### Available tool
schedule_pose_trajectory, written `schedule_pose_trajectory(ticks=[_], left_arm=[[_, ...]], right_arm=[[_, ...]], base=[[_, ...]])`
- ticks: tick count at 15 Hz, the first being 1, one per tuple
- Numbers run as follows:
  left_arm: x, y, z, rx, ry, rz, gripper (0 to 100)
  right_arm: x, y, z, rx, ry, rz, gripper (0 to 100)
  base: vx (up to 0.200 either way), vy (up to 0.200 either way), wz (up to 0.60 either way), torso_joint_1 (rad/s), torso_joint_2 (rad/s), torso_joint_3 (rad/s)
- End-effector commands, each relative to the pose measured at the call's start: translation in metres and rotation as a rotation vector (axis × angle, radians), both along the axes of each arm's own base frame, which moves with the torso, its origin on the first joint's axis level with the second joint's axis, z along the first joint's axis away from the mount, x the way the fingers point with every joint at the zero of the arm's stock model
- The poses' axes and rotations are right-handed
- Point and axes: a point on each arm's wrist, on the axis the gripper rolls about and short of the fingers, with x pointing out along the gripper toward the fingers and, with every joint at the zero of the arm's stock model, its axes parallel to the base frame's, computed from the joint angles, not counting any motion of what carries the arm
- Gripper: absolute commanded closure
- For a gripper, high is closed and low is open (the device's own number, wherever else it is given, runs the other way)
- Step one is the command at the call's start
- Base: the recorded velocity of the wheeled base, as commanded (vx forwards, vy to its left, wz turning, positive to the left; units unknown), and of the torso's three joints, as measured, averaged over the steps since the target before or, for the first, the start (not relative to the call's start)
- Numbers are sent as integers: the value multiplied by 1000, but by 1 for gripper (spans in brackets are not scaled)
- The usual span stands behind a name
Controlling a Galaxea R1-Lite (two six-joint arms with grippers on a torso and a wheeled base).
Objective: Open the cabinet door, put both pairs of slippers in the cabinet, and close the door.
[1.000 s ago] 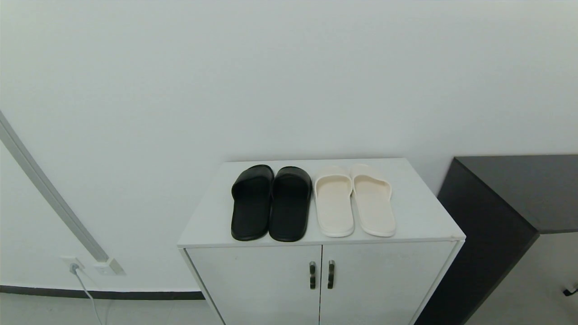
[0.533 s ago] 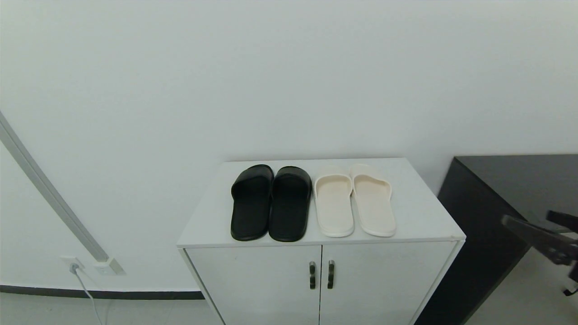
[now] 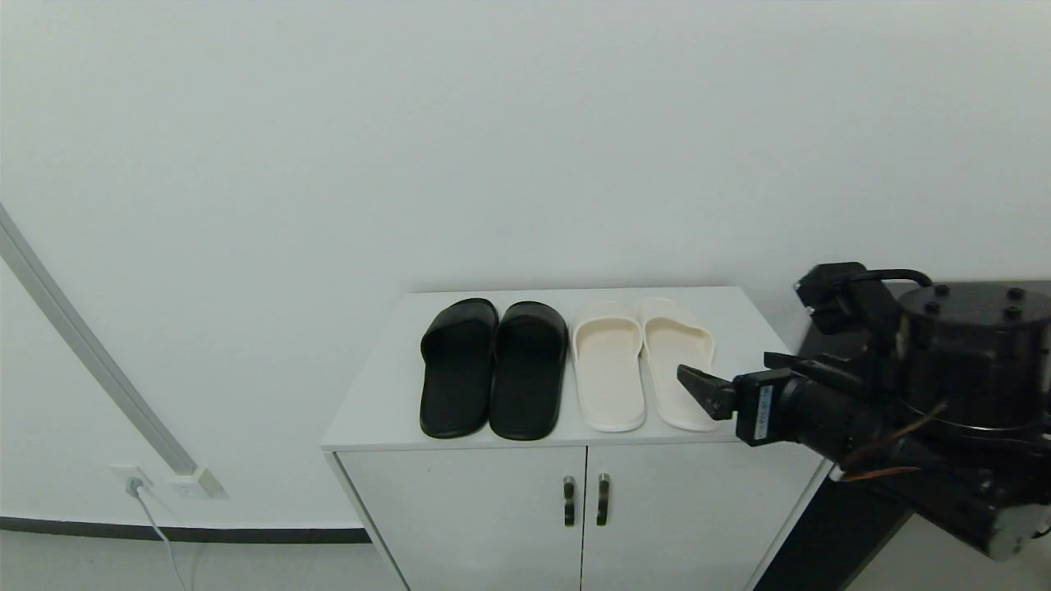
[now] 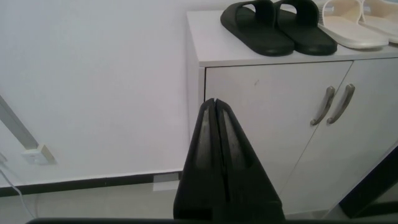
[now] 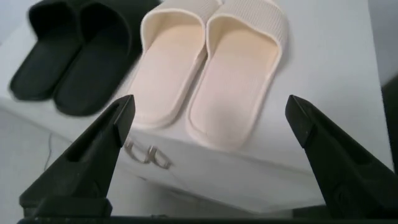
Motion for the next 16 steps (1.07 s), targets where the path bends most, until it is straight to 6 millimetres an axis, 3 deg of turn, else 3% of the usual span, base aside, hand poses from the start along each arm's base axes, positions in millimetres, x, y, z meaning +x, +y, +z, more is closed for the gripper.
schedule_pose_trajectory(ticks=[1,5,8,16], left_arm=[[0,0,0,0,0,-1,100],[0,0,0,0,0,-1,100],[0,0,0,0,0,-1,100],[0,0,0,0,0,1,100]], right_arm=[[29,36,-19,-26,4,-38,0],[68,70,-40,-37,-52,-198,0],[83,85,-47,-33,-58,-203,0],[121,93,-59,-55,-23,-204,0]], base=[[0,0,0,0,0,0],[0,0,0,0,0,0],[0,0,0,0,0,0],[0,0,0,0,0,0]])
